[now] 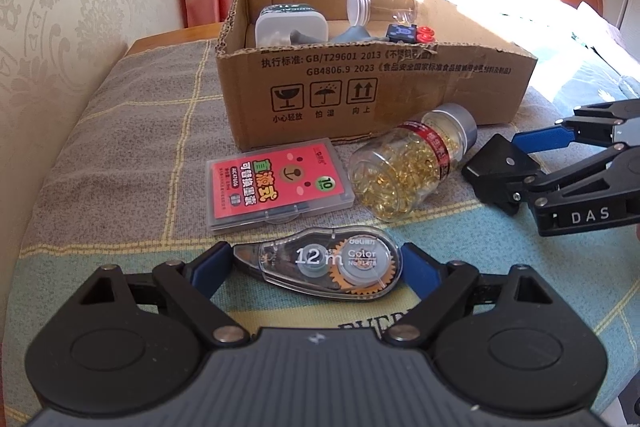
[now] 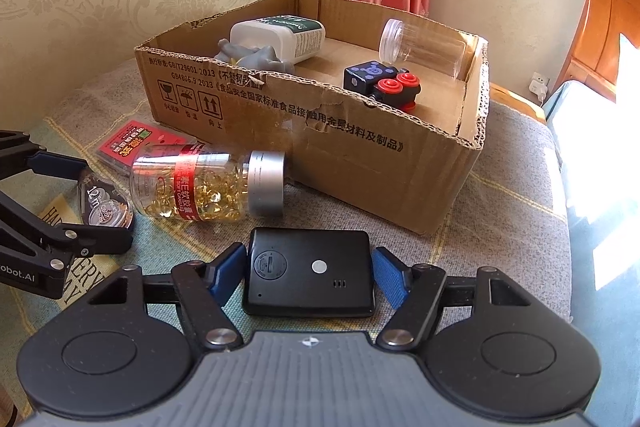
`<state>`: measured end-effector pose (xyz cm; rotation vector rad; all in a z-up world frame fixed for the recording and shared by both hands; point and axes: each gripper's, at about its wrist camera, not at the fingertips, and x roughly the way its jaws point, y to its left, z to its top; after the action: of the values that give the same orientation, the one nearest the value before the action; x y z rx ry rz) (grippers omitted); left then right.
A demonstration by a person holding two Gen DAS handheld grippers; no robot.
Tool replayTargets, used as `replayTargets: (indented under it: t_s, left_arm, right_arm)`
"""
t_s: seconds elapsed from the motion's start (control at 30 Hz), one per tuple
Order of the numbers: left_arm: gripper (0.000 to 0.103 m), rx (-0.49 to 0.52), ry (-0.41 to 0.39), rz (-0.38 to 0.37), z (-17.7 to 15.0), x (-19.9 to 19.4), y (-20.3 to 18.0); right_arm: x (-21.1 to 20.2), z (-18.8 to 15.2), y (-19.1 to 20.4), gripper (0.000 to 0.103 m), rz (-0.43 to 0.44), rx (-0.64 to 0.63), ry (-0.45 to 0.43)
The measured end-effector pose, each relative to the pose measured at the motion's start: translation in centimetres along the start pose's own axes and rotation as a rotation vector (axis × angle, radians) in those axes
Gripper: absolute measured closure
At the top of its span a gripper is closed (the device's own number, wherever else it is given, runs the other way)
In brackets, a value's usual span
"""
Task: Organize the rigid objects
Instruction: 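Close the right tool on the black square case and lift it, then carry the tape roller and black case into the box and release both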
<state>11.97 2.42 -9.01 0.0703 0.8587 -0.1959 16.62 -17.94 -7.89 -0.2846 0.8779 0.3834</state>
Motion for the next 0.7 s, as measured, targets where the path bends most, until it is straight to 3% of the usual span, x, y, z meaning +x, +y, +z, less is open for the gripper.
replayTargets:
  t_s: [0.37, 0.7]
  left_arm:
    - [0.014, 0.031, -0.019, 0.009, 1.2, -2.4, 0.0]
    - [0.014, 0.054, -0.062, 0.002, 2.4, -4.3, -0.3]
  right_arm:
    - [-3.1, 1.0, 0.0, 0.029, 0.006, -0.050, -0.017]
    - [-6.8, 4.7, -1.1, 0.029, -0.005, -0.082, -0.115]
